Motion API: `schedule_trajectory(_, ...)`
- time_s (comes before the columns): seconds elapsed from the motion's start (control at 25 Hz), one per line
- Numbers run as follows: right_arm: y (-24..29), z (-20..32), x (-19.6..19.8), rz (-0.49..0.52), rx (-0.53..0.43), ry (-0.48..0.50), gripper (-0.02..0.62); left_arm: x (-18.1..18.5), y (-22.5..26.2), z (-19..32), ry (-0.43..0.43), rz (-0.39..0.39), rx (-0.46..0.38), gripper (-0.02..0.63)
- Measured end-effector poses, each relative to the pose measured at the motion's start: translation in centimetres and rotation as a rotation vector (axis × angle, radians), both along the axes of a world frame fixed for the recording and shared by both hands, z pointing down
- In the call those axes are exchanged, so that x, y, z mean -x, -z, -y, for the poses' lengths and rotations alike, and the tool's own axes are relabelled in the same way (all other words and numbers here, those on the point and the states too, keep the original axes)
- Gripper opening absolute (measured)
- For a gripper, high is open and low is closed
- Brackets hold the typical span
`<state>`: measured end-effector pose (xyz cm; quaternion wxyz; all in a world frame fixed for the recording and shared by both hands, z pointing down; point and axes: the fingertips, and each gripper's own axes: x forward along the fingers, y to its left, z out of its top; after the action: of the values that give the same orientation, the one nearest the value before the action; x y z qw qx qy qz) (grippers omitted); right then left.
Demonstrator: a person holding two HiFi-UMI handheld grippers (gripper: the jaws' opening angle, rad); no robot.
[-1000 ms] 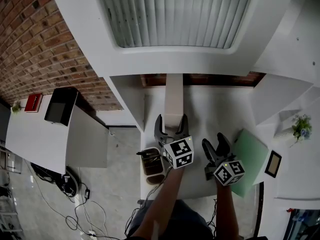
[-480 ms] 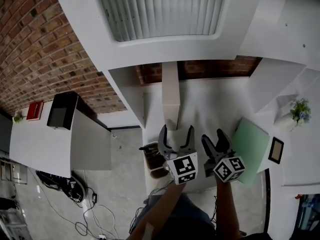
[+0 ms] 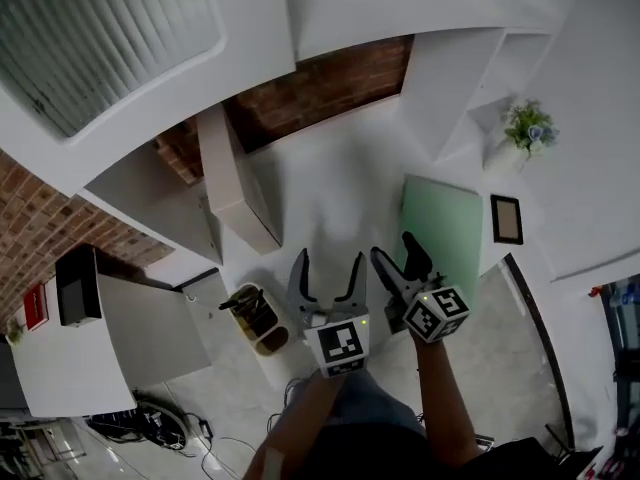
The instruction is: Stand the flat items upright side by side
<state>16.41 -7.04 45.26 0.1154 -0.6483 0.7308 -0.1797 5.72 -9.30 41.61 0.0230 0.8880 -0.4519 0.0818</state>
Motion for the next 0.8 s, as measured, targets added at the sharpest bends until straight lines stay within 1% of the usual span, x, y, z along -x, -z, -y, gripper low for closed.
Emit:
schedule_trajectory(0.08,0.1,-1.8,-2.6,-0.017,0.005,-0.072,0.334,-2.7,0.2,-0.8,-0.077,-0.013,0.007,0.348)
schedule_trajectory(0.16,-0.1,-4.0,-5.7,-0.03,0.013,-0.159,0.334,-5.6,-0.1,-1.4,-0.164,-0.007,0.01,0.348)
schedule_trajectory(0.24,-0.4,-5.9,-9.0,-0.044,0.021,-0.231,0.334,-8.6,-0.7,-1.7,-0.228,0.0,0.015,0.347)
schedule_trajectory(0.32,-0.8,-7.7,-12.0,-0.057,0.029,-0.29,0.334,-11.1,-1.6,-1.8,-0.276,0.03,0.023,0.348)
schedule_trajectory(0.4,-1.2,-9.7,-14.7,-0.069,0.046,-0.348,0.334,-13.3,-2.9,-2.0,-0.327,0.069,0.053,0.347)
schedule_trajectory(0.48,-2.0,-11.5,-17.1,-0.08,0.075,-0.397,0.334,-15.5,-4.8,-2.1,-0.378,0.077,0.123,0.347)
schedule_trajectory(0.6,-4.0,-13.4,-20.1,-0.075,0.14,-0.443,0.334,-17.5,-8.1,-1.5,-0.411,0.097,0.273,0.347)
schedule_trajectory(0.72,-6.6,-14.2,-22.5,-0.055,0.22,-0.462,0.334,-18.9,-11.7,-0.9,-0.436,0.136,0.419,0.347)
schedule_trajectory(0.8,-8.5,-14.3,-23.6,-0.039,0.28,-0.455,0.334,-19.8,-14.0,-0.8,-0.459,0.167,0.511,0.347)
